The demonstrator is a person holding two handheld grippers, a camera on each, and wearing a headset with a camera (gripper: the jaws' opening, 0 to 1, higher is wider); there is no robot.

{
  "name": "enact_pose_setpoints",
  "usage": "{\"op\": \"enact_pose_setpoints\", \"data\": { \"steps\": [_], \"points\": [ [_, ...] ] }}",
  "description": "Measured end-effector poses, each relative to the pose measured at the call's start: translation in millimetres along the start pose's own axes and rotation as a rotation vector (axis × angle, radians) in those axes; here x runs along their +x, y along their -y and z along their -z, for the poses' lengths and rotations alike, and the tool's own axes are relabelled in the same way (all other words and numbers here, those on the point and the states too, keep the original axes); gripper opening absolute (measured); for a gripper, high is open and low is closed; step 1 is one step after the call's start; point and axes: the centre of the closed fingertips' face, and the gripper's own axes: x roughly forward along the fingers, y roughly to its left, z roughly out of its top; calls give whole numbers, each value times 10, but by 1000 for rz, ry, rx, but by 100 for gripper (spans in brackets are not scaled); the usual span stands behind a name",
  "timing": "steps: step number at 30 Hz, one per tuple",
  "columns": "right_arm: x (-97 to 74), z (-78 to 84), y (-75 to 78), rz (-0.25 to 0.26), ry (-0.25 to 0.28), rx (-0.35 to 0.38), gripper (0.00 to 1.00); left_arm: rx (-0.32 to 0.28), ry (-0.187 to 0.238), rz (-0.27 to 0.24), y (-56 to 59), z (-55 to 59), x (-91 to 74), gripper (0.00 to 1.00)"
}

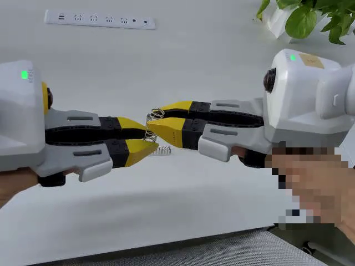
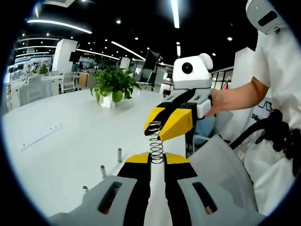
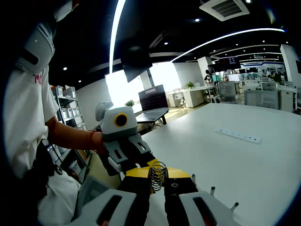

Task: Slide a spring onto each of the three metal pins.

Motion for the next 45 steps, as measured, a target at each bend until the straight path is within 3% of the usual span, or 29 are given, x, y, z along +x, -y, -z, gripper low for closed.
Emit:
{"op": "enact_pose_setpoints", "data": {
  "steps": [12,14,21,26,33,42,45],
  "points": [
    [-5,58,-65,-17,-25,-15,9,22,7,8,33,-5,1,6],
    [-6,56,-83,-21,-26,-8,14,24,6,9,41,-2,0,6],
    [-131,65,-66,-28,-84,-57,17,63,-38,20,69,52,-11,6],
    [-235,63,-54,-62,-169,-120,18,95,-74,33,80,74,-3,6],
    [-284,67,-43,-163,-326,-217,19,132,-124,59,109,124,31,6],
    [-273,166,-149,-299,-525,-336,20,168,-170,86,170,166,89,6],
    [-260,184,-196,-331,-565,-355,19,176,-183,92,184,184,98,6]
  ]
}}
